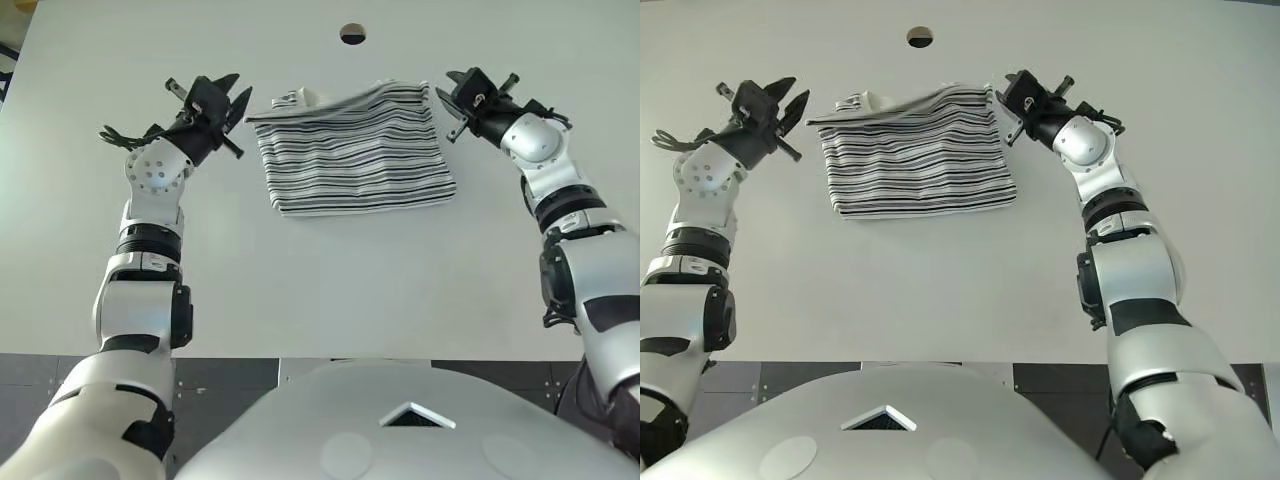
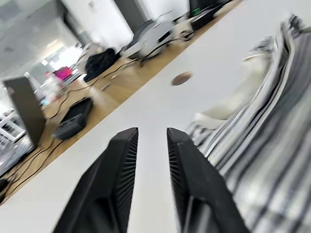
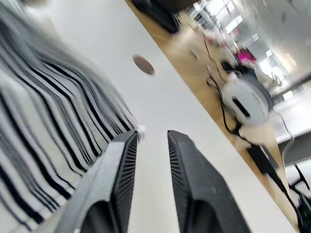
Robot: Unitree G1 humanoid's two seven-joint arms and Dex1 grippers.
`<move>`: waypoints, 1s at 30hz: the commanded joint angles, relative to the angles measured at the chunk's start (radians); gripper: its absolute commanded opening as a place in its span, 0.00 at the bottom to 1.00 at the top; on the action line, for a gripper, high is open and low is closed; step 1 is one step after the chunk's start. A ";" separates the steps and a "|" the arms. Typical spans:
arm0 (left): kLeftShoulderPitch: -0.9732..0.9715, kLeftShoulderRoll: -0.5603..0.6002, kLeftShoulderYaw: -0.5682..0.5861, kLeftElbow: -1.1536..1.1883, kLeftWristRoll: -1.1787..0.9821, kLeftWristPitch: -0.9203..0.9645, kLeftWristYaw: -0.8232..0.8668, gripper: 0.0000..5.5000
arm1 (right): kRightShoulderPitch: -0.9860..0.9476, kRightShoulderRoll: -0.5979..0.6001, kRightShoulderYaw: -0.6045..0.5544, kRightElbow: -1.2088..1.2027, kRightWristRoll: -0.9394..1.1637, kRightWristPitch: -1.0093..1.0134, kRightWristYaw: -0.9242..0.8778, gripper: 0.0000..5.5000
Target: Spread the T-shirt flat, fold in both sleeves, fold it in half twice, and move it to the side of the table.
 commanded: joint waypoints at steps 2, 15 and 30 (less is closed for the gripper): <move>-0.065 0.032 0.063 0.068 -0.006 0.022 0.132 0.22 | -0.056 0.011 -0.073 0.027 0.030 0.174 -0.137 0.32; 0.373 0.172 -0.357 -0.585 0.601 -0.219 -0.030 0.22 | -0.001 -0.055 0.288 -0.105 -0.328 -0.193 0.000 0.32; -0.307 0.224 -0.935 -0.177 1.561 -0.006 0.831 0.22 | 0.384 -0.221 0.481 -1.183 0.298 0.309 1.065 0.32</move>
